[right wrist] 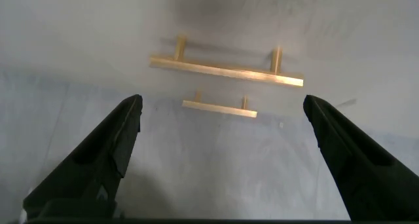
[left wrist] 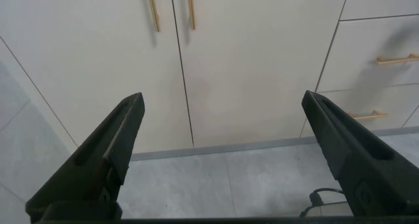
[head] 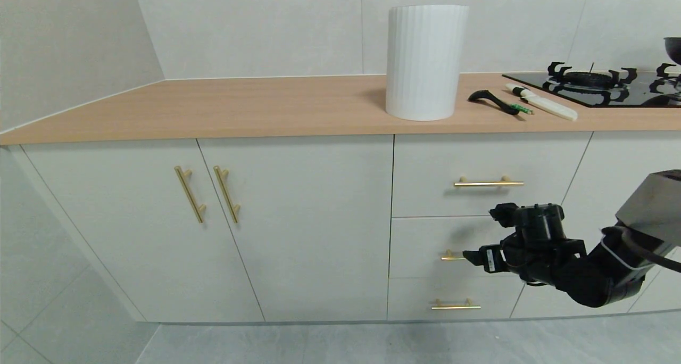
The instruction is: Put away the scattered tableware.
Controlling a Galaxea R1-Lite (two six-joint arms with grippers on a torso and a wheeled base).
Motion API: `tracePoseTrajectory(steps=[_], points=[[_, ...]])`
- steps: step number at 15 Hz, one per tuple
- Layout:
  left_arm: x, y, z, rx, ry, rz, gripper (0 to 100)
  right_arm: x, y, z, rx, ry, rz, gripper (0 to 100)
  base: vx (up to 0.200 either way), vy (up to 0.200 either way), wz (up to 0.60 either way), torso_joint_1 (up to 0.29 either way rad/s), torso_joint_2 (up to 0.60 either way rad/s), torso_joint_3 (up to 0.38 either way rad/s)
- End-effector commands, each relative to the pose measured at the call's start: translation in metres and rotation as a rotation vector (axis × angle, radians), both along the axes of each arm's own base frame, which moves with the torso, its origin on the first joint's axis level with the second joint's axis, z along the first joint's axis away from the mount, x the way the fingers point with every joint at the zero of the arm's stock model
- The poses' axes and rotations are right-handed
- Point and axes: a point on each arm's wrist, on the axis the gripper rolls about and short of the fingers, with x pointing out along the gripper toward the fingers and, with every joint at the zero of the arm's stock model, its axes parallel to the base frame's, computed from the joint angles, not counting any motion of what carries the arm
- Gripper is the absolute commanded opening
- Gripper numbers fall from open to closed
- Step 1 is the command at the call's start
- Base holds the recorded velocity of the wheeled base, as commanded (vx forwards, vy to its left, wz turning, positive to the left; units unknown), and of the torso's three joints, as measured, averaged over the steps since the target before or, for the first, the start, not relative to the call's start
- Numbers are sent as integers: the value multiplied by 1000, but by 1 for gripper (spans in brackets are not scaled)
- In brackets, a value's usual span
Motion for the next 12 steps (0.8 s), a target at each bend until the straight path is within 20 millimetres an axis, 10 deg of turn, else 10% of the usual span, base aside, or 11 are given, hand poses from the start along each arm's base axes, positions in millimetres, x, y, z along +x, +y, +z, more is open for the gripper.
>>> tracePoseTrajectory(steps=[1, 12], points=[[0, 0, 0, 0, 1, 0, 100, 6, 1, -28, -21, 19, -25, 100, 0, 0, 0, 0, 0, 0], [0, 0, 0, 0, 1, 0, 100, 42, -9, -61, 3, -54, -165, 100, 0, 0, 0, 0, 0, 0]])
